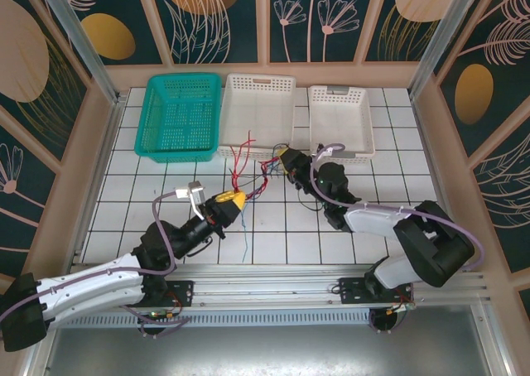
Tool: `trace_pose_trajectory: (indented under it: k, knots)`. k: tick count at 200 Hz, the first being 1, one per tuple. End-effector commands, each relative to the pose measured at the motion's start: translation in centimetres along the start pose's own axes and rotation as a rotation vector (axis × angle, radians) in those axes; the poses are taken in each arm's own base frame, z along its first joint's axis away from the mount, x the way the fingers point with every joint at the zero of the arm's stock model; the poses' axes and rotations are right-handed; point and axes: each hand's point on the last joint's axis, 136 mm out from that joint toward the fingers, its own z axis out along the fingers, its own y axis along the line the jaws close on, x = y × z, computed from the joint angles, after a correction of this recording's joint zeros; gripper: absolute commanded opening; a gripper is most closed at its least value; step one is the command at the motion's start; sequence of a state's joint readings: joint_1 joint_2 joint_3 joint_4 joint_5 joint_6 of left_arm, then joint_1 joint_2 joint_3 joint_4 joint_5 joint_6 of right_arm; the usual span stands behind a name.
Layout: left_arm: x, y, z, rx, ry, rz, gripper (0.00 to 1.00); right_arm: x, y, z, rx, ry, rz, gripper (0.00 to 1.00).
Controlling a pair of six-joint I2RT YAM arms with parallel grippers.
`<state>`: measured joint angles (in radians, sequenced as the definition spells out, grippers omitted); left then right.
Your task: Untangle the cables
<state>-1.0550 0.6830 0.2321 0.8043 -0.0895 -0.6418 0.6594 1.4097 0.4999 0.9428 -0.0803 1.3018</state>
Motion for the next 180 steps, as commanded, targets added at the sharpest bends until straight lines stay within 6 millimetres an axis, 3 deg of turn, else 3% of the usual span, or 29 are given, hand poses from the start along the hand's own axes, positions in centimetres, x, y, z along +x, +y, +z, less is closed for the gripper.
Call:
trace_pose_trajectory:
  k: [1, 33, 104, 130, 180]
  knots:
    - [-1.4, -2.9, -0.4, 0.122, -0.028, -0.022, 0.0, -1.4, 1.2, -0.5, -0.018, -0.032, -0.056, 0.18]
    - [-0.3, -2.3, -0.9, 0.112, 0.006, -0.017, 0.0, -2.0, 2.6, -1.5, -0.026, -0.055, -0.137, 0.0]
    - [1.9, 1.8, -2.9, -0.034, 0.029, -0.003, 0.0, -5.4, 3.1, -6.5, 0.039, -0.21, -0.258, 0.0]
    - [2.7, 3.2, -3.2, -0.081, 0.036, -0.012, 0.0, -5.8, 4.4, -8.2, 0.016, -0.239, -0.309, 0.0]
    - [3.9, 4.7, -3.1, -0.139, 0.066, 0.001, 0.14, -5.8, 5.7, -10.0, 0.003, -0.252, -0.409, 0.0]
